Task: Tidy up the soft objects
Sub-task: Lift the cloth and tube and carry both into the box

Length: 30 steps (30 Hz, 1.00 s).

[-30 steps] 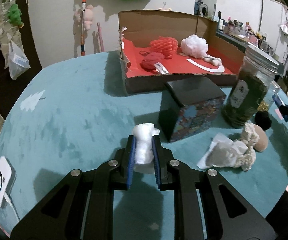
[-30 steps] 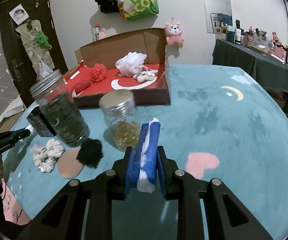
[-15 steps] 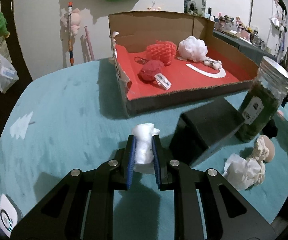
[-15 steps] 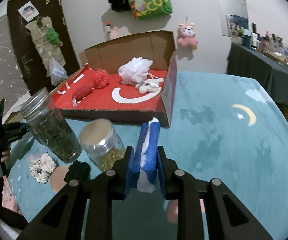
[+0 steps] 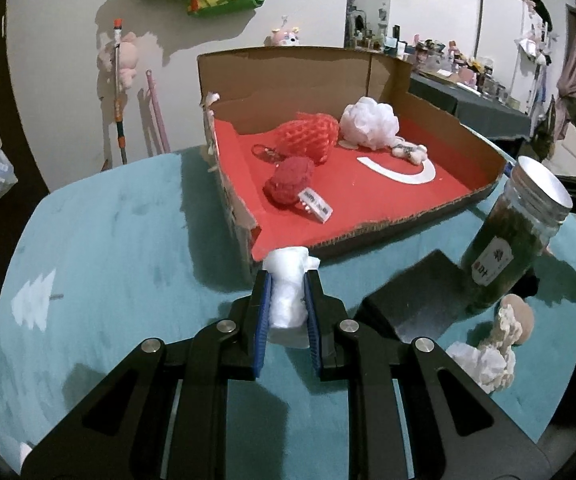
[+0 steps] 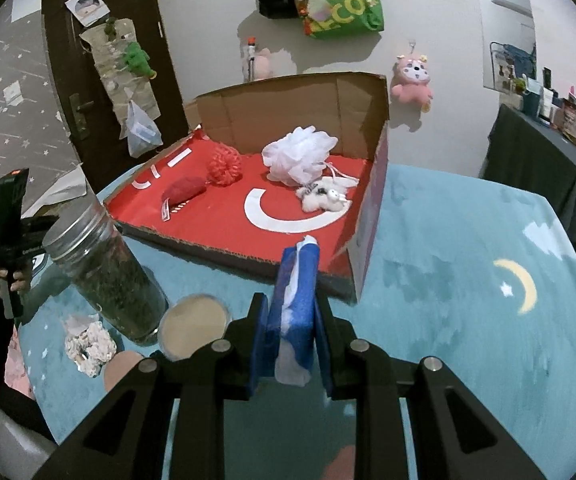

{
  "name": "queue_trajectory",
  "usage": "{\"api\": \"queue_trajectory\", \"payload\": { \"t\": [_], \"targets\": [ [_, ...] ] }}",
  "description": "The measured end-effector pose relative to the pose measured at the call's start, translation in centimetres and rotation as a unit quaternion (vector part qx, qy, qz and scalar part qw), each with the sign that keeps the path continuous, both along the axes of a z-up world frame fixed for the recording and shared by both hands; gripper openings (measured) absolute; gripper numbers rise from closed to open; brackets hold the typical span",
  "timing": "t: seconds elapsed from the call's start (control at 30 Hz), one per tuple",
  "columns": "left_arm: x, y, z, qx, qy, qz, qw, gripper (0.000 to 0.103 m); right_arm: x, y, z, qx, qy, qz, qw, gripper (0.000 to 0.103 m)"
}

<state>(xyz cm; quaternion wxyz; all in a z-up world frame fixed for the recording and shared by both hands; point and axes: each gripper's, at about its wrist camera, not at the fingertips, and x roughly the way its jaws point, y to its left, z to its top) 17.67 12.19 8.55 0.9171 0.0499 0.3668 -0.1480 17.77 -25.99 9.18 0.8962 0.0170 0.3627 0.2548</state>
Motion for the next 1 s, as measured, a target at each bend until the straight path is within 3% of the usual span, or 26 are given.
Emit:
{"api": "queue_trajectory", "payload": {
  "t": [0.47,0.7,1.0],
  "targets": [
    [4.3,-3.0,2.4,0.014,0.002,-0.056,0.9983,0.016,4.5,1.6,1.6,0.006,0.011,0.039,0.999,0.025],
    [7.7,-6.9,3.6,0.033,0.021,-0.093,0.9949,0.016,8.5,5.0,2.4,-0.032,0.029,0.073,0.996,0.025],
    [12.2,-11.7,2.0,0.076,0.067,-0.119,0.9878,0.016,13.4,9.4,1.5,-0.08,0.078,0.103,0.988,0.025]
  ]
}}
